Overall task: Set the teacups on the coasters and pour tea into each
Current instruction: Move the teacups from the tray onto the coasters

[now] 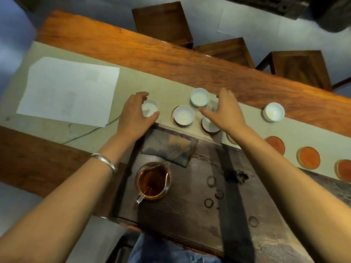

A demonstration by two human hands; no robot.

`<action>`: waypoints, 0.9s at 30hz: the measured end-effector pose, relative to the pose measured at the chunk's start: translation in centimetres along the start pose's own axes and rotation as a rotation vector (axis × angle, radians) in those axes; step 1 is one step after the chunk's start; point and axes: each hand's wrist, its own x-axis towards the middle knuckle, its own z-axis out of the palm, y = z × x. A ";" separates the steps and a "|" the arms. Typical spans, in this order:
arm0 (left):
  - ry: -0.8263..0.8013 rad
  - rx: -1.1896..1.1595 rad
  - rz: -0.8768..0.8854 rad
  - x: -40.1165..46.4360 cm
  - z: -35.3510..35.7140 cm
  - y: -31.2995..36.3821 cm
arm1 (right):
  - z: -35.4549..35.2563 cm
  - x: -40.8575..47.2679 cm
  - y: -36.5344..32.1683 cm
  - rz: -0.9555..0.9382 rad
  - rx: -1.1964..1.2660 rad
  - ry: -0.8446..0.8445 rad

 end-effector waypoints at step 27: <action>-0.140 0.039 -0.181 2.2 1.6 -2.5 | 2.8 5.8 0.2 -0.001 -0.063 -0.160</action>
